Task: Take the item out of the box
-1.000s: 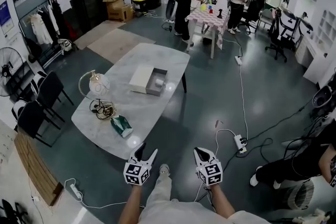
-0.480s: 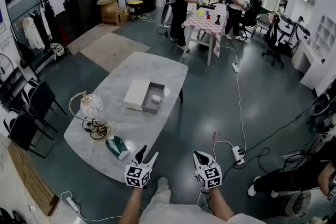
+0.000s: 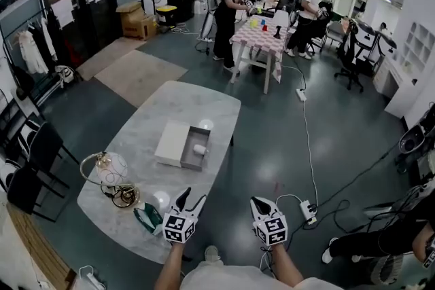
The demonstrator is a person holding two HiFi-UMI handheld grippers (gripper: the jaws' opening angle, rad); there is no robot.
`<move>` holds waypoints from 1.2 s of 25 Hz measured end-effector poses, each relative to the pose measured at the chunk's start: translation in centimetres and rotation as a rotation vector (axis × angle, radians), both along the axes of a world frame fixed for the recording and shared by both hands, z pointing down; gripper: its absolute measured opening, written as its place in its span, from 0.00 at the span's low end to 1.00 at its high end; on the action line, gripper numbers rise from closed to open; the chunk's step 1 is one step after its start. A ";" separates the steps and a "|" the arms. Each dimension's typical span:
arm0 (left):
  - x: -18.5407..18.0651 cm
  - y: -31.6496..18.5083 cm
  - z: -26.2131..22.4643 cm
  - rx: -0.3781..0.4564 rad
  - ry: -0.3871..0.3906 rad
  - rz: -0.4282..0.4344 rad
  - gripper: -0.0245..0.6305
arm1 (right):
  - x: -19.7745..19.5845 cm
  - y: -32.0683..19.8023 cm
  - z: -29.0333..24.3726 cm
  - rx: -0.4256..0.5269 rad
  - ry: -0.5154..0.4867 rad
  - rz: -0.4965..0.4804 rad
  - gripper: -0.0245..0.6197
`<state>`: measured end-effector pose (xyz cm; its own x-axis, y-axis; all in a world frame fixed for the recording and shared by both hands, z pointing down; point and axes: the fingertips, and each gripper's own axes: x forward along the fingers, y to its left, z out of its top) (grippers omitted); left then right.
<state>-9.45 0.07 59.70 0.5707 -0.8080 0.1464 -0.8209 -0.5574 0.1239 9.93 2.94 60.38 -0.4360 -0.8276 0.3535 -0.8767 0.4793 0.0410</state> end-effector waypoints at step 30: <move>-3.0 -13.2 2.0 -0.030 -0.032 0.031 0.40 | -2.5 -11.9 2.1 -0.021 -0.007 0.031 0.04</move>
